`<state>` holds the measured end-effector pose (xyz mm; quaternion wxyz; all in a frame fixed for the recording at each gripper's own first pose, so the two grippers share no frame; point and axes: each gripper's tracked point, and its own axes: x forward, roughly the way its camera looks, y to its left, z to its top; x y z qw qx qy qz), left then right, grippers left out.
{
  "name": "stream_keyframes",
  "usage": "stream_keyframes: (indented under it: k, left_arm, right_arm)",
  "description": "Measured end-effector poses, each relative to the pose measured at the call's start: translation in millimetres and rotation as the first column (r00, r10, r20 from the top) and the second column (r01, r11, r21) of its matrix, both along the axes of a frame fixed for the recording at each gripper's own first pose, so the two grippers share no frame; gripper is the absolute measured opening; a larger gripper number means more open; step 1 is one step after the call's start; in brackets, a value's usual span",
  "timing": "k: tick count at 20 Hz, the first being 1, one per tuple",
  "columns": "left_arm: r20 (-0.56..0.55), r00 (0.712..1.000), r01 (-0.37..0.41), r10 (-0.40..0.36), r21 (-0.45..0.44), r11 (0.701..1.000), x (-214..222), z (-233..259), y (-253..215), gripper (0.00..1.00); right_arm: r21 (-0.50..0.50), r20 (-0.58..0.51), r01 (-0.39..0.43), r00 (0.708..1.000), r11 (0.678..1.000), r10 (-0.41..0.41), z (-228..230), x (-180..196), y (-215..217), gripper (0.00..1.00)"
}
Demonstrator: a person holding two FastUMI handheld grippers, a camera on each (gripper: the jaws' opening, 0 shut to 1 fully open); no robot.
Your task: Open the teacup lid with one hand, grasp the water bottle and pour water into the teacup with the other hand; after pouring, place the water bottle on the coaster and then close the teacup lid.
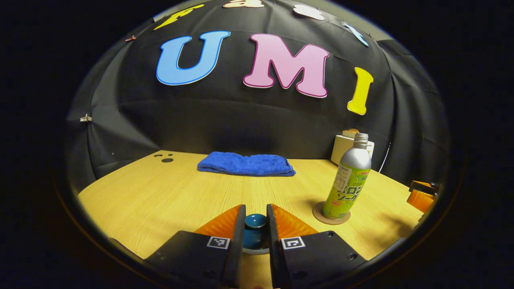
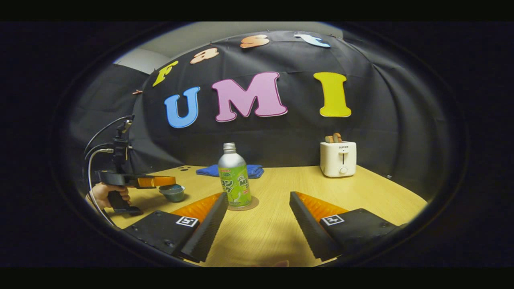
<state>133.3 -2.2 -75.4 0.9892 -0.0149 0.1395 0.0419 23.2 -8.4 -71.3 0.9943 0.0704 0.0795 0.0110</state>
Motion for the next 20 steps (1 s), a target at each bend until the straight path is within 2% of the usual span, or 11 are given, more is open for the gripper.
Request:
stream_keyframes:
  k: [2,7,14,20]
  left_arm:
    - [-0.005,1.000,0.006,-0.006,-0.008,1.000,1,-4,-4,0.32]
    - [0.000,1.000,0.004,-0.004,0.044,0.999,2,-4,-6,0.32]
    - [-0.001,1.000,-0.003,0.003,0.038,0.999,-4,-8,-3,0.37]
    - [0.032,0.999,-0.025,0.024,0.034,0.999,-20,6,2,0.62]
  right_arm:
    - [0.000,0.000,-0.006,1.000,1.000,0.006,-1,1,2,0.95]
    - [0.015,0.003,-0.007,1.000,1.000,0.007,0,0,0,0.95]
    - [0.017,0.003,-0.006,1.000,1.000,0.006,0,1,-1,0.95]
    - [0.013,0.003,-0.005,1.000,1.000,0.005,0,1,-1,0.95]
